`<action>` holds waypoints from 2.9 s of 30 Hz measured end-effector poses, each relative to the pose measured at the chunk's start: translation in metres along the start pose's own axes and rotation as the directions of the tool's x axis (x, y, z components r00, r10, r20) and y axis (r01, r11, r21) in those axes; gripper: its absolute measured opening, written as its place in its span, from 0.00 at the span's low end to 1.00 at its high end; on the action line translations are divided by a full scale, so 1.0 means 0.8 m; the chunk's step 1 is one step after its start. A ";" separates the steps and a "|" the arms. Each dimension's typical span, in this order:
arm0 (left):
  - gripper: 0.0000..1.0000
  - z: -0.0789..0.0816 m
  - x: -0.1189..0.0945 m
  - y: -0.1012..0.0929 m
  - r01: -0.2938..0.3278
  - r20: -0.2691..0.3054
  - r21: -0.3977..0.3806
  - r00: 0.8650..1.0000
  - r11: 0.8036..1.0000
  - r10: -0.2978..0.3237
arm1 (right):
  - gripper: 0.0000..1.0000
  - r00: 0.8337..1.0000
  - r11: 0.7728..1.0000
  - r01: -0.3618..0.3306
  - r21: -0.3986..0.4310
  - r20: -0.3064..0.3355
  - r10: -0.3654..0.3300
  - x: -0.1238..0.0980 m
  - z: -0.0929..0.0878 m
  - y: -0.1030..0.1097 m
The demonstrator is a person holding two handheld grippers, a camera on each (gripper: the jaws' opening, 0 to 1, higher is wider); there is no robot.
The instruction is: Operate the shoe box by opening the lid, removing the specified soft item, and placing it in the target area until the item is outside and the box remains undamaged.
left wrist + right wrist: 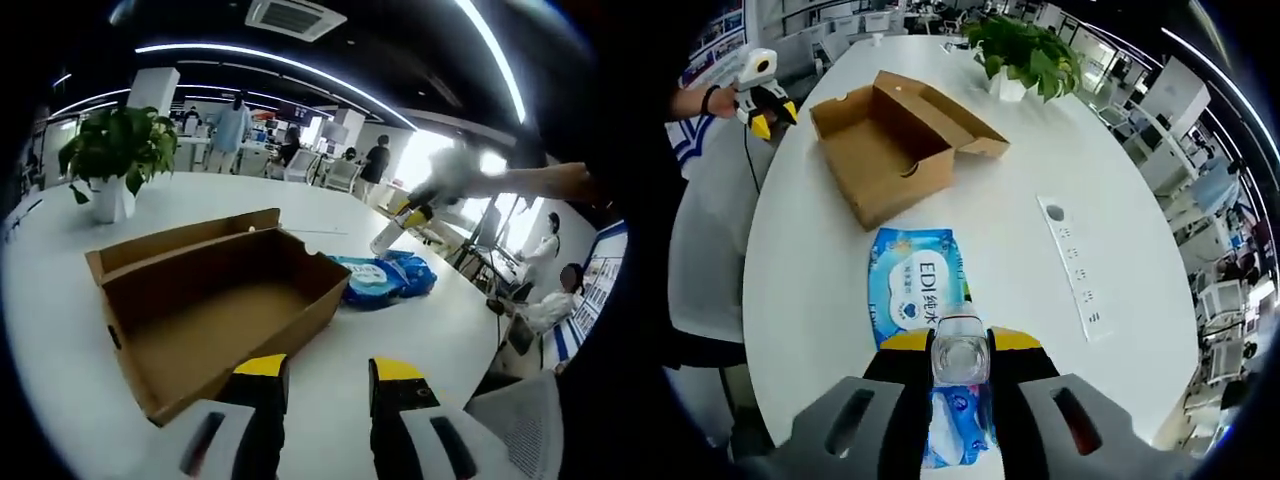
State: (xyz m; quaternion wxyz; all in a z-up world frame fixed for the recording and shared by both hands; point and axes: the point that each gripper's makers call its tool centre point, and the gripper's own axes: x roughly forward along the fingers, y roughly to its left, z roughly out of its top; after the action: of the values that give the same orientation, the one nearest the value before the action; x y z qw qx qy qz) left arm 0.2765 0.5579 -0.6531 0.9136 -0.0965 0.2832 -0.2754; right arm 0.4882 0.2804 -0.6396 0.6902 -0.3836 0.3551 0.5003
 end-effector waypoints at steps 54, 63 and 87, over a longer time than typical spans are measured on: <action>0.32 -0.006 0.007 0.004 -0.030 -0.017 -0.026 0.999 0.999 0.029 | 0.19 0.939 0.982 -0.140 -0.124 -0.332 0.092 0.089 -0.058 -0.062; 0.32 -0.013 -0.003 0.010 -0.050 -0.022 -0.036 0.999 0.998 0.049 | 0.20 0.934 0.980 -0.142 -0.140 -0.347 0.086 0.097 -0.063 -0.065; 0.32 -0.006 -0.004 0.010 -0.066 -0.006 -0.043 0.998 0.997 0.066 | 0.29 0.941 0.983 -0.089 -0.163 -0.336 0.030 0.077 -0.065 -0.088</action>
State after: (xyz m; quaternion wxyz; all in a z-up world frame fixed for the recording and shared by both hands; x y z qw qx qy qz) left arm 0.2750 0.5660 -0.6581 0.9193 -0.1063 0.2940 -0.2391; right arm 0.5658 0.2458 -0.7043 0.5685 -0.5109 0.4323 0.4785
